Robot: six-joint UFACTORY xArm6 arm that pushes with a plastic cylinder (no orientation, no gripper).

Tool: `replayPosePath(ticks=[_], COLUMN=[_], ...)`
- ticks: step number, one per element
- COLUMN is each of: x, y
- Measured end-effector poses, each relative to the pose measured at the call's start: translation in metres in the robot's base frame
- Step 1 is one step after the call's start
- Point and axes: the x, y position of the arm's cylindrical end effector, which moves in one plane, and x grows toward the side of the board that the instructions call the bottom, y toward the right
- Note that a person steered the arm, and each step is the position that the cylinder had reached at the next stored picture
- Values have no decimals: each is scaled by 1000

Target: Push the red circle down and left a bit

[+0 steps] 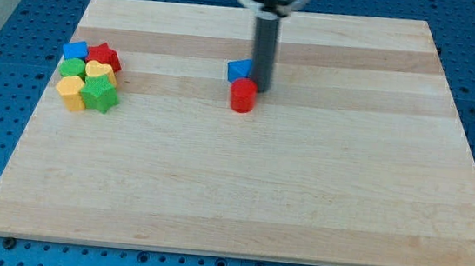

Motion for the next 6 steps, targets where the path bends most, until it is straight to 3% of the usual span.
replayPosePath(ticks=[1,3,6], x=[3,5,54], y=[-41,26,14])
